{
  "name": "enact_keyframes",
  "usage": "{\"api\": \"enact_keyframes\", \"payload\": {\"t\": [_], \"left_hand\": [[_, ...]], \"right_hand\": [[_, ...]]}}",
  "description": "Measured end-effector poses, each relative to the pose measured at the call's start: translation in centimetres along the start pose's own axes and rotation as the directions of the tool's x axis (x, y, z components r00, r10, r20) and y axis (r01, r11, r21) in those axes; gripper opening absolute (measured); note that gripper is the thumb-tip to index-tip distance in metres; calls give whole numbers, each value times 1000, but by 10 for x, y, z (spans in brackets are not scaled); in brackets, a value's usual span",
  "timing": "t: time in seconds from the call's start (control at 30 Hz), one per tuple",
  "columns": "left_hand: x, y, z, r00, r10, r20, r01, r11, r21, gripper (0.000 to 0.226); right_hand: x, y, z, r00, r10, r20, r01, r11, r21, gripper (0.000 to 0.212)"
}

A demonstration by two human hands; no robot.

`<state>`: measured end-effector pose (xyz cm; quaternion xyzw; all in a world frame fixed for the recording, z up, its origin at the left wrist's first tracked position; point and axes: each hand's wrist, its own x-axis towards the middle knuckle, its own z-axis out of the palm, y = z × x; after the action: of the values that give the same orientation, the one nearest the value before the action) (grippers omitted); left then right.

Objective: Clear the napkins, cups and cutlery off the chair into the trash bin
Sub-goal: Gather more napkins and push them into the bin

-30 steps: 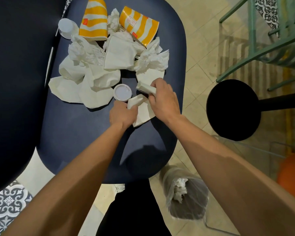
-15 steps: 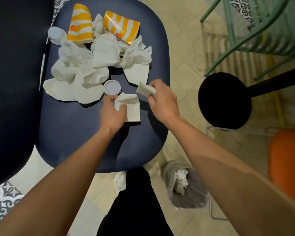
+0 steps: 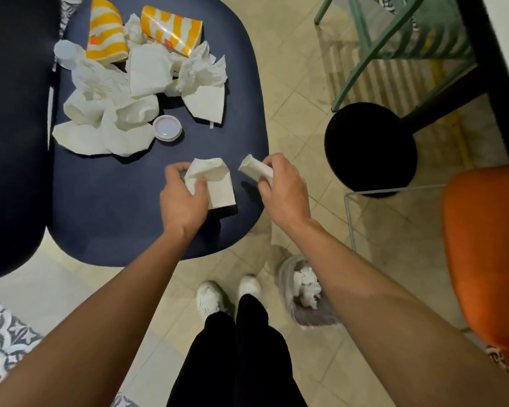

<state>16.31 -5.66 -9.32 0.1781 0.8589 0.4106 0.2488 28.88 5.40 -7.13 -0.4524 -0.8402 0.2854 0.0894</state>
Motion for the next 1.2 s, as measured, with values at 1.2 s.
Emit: {"api": "enact_keyframes", "payload": {"t": [1.2], "left_hand": [[-207,-84,230,856,-58,513,-62,975,215,26]], "right_hand": [[-198,267,4,826,526,203,-500,850,-168,30]]}}
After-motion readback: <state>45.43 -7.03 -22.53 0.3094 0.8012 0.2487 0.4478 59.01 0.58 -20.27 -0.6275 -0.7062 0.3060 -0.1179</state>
